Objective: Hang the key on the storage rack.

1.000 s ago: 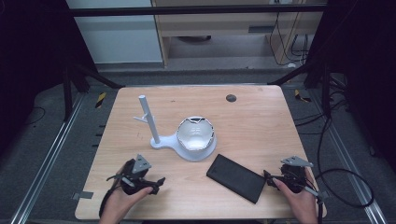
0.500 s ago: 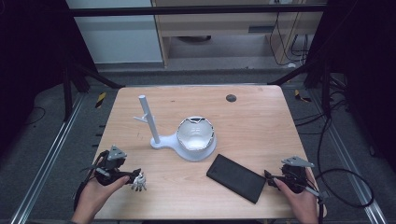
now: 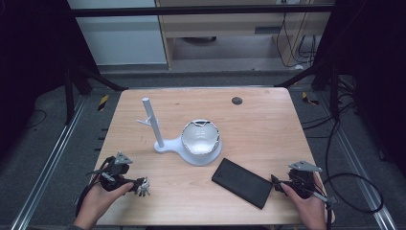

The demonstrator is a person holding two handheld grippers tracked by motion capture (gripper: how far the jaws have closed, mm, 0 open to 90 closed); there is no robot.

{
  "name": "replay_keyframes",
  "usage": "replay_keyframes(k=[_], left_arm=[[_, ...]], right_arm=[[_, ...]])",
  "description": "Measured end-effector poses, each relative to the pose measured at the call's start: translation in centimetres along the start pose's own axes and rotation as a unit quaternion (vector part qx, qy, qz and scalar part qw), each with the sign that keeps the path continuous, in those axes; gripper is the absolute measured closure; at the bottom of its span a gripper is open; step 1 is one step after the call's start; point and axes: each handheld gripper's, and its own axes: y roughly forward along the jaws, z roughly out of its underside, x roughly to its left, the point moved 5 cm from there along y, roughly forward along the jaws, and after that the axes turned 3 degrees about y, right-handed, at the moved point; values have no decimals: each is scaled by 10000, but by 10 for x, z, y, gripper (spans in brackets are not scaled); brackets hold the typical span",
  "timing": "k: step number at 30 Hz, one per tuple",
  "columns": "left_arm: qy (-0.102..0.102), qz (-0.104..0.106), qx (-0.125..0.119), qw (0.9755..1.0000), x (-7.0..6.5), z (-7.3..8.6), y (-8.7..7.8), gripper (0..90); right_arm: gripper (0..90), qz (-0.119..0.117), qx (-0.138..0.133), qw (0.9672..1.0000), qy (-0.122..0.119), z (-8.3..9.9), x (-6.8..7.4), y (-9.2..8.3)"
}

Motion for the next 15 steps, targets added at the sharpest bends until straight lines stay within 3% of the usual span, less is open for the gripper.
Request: replay_keyframes(k=[5, 12, 15], left_arm=[[-80, 114, 122, 9998, -1, 2, 5, 268], [-42, 148, 321, 9994, -5, 3, 15, 304], [-56, 259, 470, 9985, -8, 5, 20, 309]], right_arm=[[80, 2, 0, 10000, 1, 0, 0, 0], [80, 2, 0, 10000, -2, 0, 0, 0], [79, 7, 3, 10000, -11, 0, 0, 0]])
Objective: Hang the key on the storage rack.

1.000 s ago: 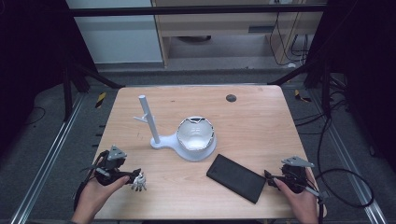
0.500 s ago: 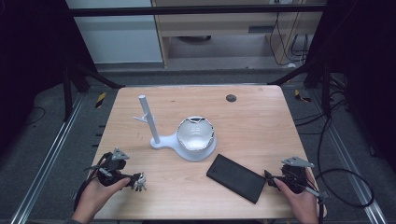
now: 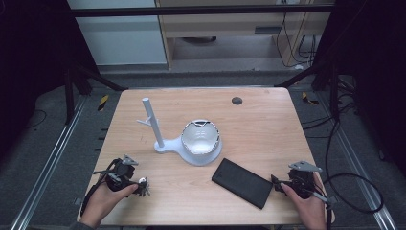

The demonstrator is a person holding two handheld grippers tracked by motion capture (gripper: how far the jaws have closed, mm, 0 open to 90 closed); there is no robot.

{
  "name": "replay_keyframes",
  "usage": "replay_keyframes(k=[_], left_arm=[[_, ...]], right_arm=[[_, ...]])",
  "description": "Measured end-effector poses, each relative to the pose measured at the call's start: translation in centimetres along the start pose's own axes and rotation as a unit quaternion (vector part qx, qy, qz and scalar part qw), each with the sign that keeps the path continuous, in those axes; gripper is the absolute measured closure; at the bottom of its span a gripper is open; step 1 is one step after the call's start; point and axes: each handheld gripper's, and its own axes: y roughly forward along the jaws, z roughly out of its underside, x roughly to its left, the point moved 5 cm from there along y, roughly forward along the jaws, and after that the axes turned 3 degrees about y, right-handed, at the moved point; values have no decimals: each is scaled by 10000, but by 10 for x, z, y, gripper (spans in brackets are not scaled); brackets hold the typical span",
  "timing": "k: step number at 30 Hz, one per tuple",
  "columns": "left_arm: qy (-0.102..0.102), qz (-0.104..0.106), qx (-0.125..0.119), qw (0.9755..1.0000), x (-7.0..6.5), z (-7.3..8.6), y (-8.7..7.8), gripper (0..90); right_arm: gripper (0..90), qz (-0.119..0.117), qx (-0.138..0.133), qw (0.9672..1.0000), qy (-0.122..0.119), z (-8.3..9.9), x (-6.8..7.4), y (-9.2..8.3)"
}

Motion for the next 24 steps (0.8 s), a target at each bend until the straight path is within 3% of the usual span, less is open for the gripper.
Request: replay_keyframes(k=[10, 24], left_arm=[[-37, -94, 62, 9999, -9, -2, 8, 226], [5, -97, 228, 9997, -13, -1, 16, 213]], right_arm=[[75, -16, -4, 10000, -42, 0, 0, 0], [73, -25, 0, 10000, -58, 0, 0, 0]])
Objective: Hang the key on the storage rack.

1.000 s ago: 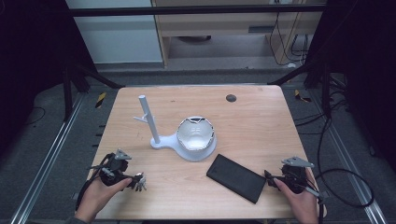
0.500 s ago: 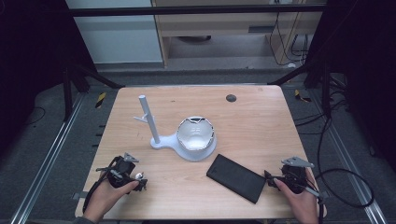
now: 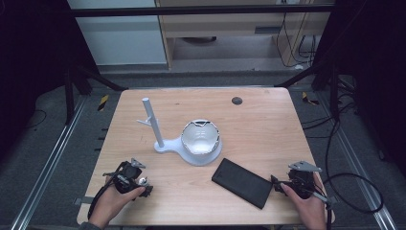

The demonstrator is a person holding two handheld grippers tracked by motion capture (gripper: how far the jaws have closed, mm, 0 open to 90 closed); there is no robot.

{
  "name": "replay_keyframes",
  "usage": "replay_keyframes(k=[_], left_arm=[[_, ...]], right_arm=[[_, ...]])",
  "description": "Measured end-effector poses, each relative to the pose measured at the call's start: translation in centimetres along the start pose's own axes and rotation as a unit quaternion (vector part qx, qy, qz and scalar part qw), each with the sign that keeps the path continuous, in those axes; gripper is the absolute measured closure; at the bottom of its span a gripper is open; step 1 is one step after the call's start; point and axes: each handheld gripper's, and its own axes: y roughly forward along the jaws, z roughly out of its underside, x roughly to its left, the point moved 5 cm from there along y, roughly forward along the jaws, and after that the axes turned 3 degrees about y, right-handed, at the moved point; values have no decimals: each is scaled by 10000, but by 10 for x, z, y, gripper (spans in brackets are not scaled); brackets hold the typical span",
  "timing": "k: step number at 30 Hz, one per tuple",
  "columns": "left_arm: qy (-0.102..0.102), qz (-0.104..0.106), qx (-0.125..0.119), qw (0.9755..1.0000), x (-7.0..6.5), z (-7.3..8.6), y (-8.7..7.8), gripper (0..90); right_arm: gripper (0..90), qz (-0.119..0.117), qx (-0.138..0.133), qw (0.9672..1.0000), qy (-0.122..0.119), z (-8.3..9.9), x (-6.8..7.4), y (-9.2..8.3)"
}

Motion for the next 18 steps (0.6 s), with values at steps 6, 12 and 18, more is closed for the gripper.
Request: replay_keyframes(k=[6, 12, 18], left_arm=[[17, 23, 12, 10000, -2, 0, 2, 207], [58, -1, 34, 10000, -1, 1, 4, 217], [56, 7, 10, 10000, 2, 3, 2, 332]], right_arm=[[73, 3, -2, 10000, -3, 0, 0, 0], [74, -4, 3, 10000, 10, 0, 0, 0], [75, 5, -1, 10000, 0, 0, 0, 0]])
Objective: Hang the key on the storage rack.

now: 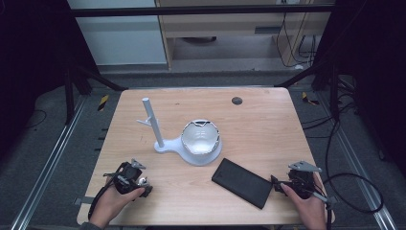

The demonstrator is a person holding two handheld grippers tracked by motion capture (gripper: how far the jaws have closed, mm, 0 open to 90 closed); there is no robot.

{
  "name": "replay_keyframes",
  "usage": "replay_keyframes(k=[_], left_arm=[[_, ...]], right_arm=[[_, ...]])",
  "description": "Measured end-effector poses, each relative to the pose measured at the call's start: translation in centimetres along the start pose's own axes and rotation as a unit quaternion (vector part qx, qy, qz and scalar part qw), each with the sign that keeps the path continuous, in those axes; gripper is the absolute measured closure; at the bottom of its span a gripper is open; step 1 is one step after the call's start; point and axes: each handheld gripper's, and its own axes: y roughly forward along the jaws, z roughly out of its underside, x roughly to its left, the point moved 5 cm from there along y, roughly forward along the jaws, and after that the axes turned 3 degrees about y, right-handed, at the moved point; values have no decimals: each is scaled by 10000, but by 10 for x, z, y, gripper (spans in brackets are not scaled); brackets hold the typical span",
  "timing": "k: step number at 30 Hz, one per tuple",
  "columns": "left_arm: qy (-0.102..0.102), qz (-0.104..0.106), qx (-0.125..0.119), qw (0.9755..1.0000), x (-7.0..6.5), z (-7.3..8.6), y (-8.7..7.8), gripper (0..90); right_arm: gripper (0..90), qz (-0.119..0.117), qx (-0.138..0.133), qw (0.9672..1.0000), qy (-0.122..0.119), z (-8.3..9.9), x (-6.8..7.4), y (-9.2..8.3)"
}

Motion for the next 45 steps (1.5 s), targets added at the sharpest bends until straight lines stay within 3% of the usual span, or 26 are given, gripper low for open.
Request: replay_keyframes(k=[1, 5, 10, 14, 17, 30, 34, 36, 38, 45], left_arm=[[18, -23, -24, 10000, 2, 1, -1, 332], [37, 15, -51, 10000, 6, 3, -5, 500], [99, 22, -6, 9999, 8, 6, -8, 644], [101, 96, 6, 9999, 9, 7, -10, 680], [156, 121, -21, 9998, 10, 6, -12, 801], [227, 225, 94, 9994, 12, 6, -11, 835], [239, 193, 13, 9995, 15, 2, -19, 840], [244, 296, -42, 9993, 16, -1, -25, 886], [325, 220, 18, 9992, 16, -2, -28, 895], [400, 269, 90, 9988, 16, -7, -33, 896]], right_arm=[[75, 0, -1, 10000, -2, 0, 0, 0], [75, -4, 2, 10000, 6, 0, 0, 0], [75, 1, -2, 10000, -3, 0, 0, 0], [76, 3, -3, 10000, -5, 0, 0, 0], [76, 3, -3, 10000, -5, 0, 0, 0], [76, -12, -4, 10000, 20, 0, 1, 0], [77, -11, -3, 10000, 18, 0, 1, 0], [76, -3, -10, 10000, 0, 0, 0, 0], [77, 1, -8, 10000, 10, 0, 0, 0], [77, -12, -4, 10000, 22, 0, 1, 0]])
